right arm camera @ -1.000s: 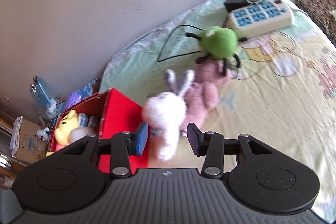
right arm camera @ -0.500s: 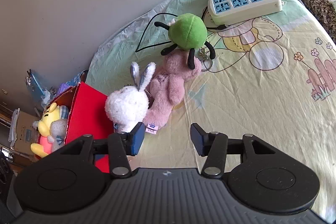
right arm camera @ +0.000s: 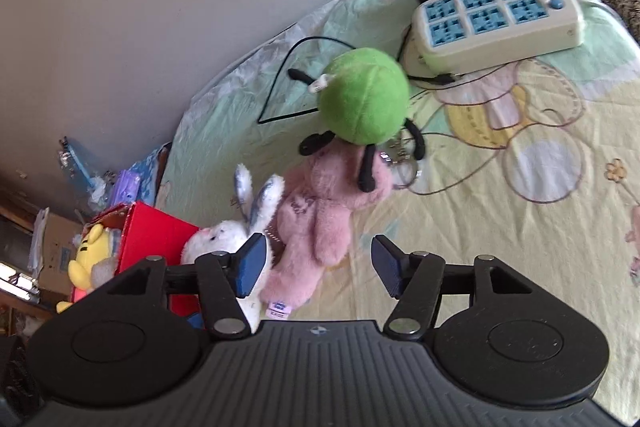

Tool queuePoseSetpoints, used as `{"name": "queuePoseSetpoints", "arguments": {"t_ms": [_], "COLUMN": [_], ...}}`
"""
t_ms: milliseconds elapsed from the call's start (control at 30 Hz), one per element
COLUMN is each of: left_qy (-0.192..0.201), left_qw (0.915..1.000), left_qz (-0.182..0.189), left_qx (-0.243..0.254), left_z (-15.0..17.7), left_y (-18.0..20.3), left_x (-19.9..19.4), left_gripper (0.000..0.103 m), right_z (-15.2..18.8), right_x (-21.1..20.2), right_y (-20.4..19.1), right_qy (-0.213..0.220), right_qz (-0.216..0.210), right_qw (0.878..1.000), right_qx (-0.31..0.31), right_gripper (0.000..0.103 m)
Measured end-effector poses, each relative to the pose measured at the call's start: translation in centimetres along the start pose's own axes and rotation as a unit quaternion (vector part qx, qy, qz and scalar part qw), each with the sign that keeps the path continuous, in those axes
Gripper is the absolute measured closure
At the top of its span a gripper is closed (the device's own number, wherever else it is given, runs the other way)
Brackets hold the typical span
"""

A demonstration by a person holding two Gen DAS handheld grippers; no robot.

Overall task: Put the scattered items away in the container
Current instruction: 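Grasp the white plaid-eared bunny on the bed with the right gripper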

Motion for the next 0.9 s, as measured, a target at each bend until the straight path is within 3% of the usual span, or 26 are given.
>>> {"name": "queuePoseSetpoints", "arguments": {"t_ms": [167, 300, 467, 633, 900], "left_qy": [0.015, 0.03, 0.035, 0.043, 0.032], "left_qw": [0.9999, 0.999, 0.9982, 0.9966, 0.997], "left_qz": [-0.005, -0.031, -0.027, -0.055, -0.066], "left_qx": [0.005, 0.014, 0.04, 0.045, 0.023], "left_z": [0.6, 0.8, 1.0, 1.5, 2.0], "left_y": [0.1, 0.0, 0.1, 0.1, -1.1], "left_x": [0.4, 0.9, 0.2, 0.0, -0.1], "left_gripper": [0.003, 0.004, 0.004, 0.005, 0.01], "right_z": [0.7, 0.7, 0.3, 0.3, 0.4], "right_x": [2.8, 4.7, 6.1, 7.3, 8.7], "right_y": [-2.5, -3.9, -5.1, -5.4, -5.1], "right_qy": [-0.047, -0.066, -0.092, -0.107, -0.117], "right_qz": [-0.043, -0.048, -0.04, -0.039, -0.055], "right_qw": [0.997, 0.994, 0.988, 0.986, 0.985], "right_qx": [-0.046, -0.075, -0.118, -0.125, -0.114], "right_gripper": [0.033, 0.03, 0.029, 0.023, 0.018]}}
Point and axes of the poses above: each gripper's, at about its wrist camera, not at the fingertips, and x roughly the way its jaws point, y to its right, z to its underside, the point moved 2 cm from there along x, roughly the way its jaws point, and after that the axes turned 8 degrees about -z, right-handed, at the moved point
